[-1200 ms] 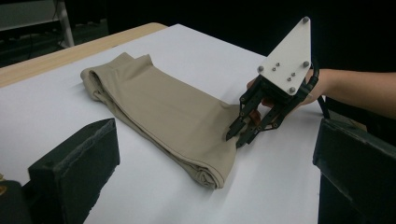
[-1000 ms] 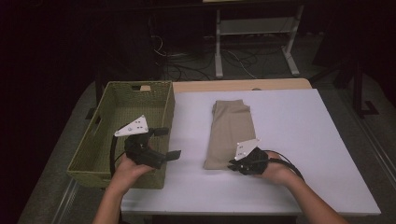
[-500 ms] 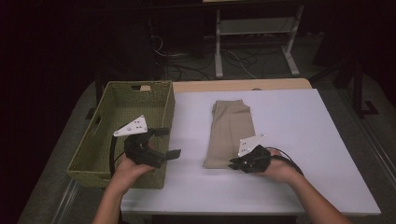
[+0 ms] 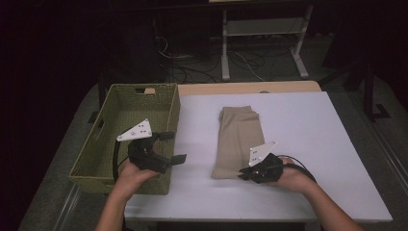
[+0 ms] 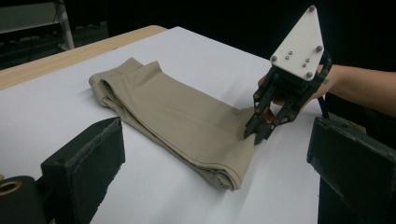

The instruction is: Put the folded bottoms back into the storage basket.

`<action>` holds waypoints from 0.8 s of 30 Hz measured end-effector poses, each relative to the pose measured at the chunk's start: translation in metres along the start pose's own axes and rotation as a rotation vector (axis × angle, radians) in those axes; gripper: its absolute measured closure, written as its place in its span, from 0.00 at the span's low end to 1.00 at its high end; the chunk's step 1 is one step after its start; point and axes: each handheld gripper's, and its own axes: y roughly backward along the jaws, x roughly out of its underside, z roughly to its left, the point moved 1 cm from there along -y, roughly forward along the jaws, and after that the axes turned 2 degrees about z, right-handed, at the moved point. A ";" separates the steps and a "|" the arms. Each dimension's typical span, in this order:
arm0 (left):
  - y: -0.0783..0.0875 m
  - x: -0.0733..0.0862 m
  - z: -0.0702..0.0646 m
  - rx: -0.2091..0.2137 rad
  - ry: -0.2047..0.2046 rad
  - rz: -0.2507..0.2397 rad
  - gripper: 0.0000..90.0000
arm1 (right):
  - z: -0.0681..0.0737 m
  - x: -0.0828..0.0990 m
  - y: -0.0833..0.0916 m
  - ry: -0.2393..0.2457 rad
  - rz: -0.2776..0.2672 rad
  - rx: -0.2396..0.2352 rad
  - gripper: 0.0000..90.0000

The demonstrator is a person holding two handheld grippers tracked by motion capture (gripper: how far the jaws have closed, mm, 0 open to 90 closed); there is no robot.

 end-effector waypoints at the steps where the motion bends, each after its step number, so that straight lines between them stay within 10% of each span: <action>1: 0.000 0.000 0.000 0.000 0.000 0.000 0.05 | 0.001 0.001 0.001 0.004 0.000 -0.002 0.88; 24: 0.000 0.000 0.000 -0.002 -0.001 0.000 0.05 | 0.026 0.022 0.014 -0.012 0.005 -0.046 0.88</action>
